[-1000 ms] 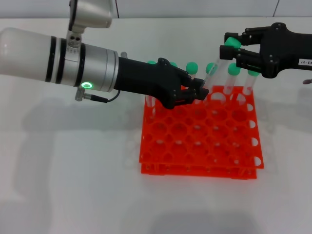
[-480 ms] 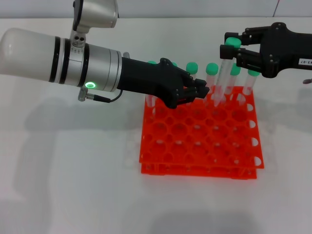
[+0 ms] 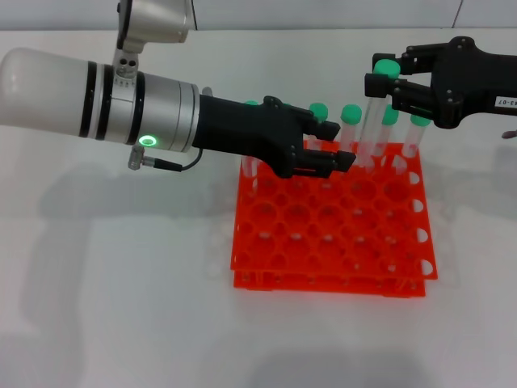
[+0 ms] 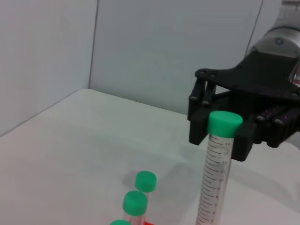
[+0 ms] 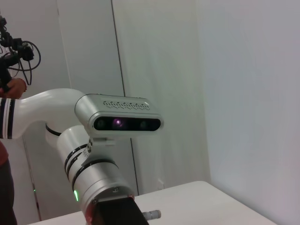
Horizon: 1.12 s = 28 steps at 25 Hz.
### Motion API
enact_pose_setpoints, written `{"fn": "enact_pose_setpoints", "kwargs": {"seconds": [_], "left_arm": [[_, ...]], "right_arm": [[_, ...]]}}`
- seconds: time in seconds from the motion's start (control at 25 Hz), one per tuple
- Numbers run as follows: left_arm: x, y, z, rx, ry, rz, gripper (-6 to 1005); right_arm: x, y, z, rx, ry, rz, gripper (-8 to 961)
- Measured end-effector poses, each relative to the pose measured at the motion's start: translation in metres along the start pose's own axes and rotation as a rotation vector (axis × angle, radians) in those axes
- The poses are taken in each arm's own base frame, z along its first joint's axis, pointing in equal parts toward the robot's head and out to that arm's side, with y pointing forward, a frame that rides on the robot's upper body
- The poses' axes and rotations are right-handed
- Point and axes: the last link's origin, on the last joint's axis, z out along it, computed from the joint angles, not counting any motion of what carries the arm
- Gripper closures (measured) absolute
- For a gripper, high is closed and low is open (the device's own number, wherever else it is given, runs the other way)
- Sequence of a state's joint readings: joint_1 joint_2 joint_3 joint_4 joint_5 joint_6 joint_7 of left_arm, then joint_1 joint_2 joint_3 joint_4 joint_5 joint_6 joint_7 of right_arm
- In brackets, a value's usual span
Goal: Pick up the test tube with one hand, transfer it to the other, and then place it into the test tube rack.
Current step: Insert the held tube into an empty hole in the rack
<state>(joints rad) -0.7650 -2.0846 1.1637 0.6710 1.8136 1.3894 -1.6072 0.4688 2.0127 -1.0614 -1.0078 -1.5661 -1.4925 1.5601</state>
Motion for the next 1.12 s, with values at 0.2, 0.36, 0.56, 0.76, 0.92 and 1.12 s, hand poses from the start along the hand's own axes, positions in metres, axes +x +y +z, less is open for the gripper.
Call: {"fn": "enact_pose_setpoints", "kwargs": {"seconds": [0.2, 0.36, 0.56, 0.76, 0.92, 1.12], "left_arm": [[0.001, 0.0, -0.001, 0.001, 0.01, -0.02, 503], [0.001, 0.0, -0.005, 0.009, 0.016, -0.035, 305], [0.002, 0.0, -0.012, 0.03, 0.02, -0.044, 138], [-0.001, 0.002, -0.017, 0.033, 0.009, -0.066, 106], [-0.005, 0.003, -0.026, 0.05, -0.04, -0.085, 108], [-0.008, 0.002, -0.045, 0.115, -0.068, -0.121, 109]], "right_arm": [[0.002, 0.001, -0.001, 0.002, 0.001, 0.004, 687], [0.002, 0.001, -0.001, 0.002, 0.001, 0.006, 686], [0.002, 0.001, -0.001, 0.001, 0.001, 0.007, 687], [0.002, 0.001, -0.001, 0.0, 0.001, 0.007, 687], [0.004, 0.001, -0.002, 0.003, 0.001, 0.012, 686], [0.004, 0.001, -0.002, 0.005, 0.001, 0.014, 687]]}}
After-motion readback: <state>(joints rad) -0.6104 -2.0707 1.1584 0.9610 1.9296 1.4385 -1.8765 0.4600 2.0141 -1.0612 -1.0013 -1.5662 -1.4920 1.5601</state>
